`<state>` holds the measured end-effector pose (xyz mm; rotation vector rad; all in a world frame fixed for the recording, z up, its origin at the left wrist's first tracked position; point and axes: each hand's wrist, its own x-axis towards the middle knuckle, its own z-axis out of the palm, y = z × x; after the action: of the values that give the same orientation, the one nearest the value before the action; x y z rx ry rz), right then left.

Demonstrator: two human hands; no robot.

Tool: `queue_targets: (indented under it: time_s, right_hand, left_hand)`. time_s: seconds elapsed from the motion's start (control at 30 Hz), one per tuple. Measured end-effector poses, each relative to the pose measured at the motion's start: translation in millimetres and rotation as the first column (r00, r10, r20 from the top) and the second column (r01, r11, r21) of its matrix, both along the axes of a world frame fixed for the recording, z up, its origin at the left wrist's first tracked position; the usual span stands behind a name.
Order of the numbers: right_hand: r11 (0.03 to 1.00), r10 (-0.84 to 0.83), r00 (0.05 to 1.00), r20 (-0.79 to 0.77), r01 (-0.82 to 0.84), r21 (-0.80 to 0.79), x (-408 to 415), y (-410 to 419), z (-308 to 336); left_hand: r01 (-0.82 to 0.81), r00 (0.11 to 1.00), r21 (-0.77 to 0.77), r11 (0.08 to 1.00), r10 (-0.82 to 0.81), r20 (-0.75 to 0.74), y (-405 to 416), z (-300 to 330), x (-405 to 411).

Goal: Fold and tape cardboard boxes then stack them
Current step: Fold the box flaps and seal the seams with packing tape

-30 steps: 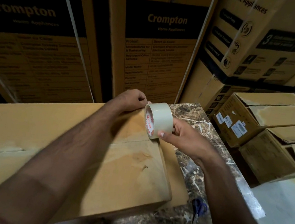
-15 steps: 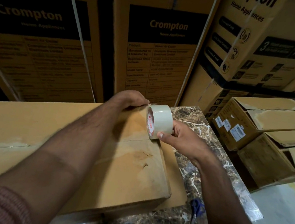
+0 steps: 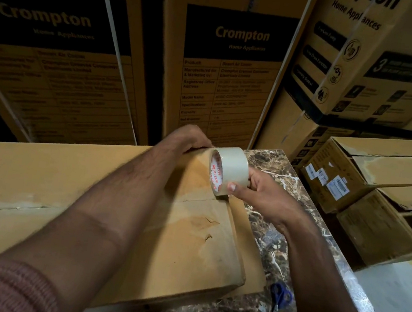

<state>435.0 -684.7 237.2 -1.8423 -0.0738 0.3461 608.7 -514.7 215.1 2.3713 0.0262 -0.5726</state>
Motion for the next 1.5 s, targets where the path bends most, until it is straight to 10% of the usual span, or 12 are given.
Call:
queue_targets:
  time_s: [0.13, 0.43, 1.0, 1.5]
  right_hand:
    - [1.0, 0.0, 1.0, -0.005, 0.0, -0.006, 3.1, -1.4, -4.8]
    - [1.0, -0.018, 1.0, -0.025, 0.018, 0.004, 8.3, -4.3, -5.8]
    - [0.976, -0.116, 0.993, -0.006, 0.115, 0.183, -60.2, 4.1, 13.7]
    - [0.986, -0.151, 0.989, 0.004, 0.15, 0.08, -85.6, 20.3, 11.2]
  left_hand:
    - [0.063, 0.998, 0.102, 0.993, -0.062, -0.011, 5.7, 2.5, 2.7]
    - [0.258, 0.966, -0.259, 0.931, -0.24, 0.099, 31.5, -9.7, 0.8]
    - [0.011, 0.783, 0.302, 0.953, -0.196, 0.591, -5.2, -17.8, -35.2]
    - [0.159, 0.838, 0.529, 0.834, -0.397, 0.374, -9.9, -5.6, -77.9]
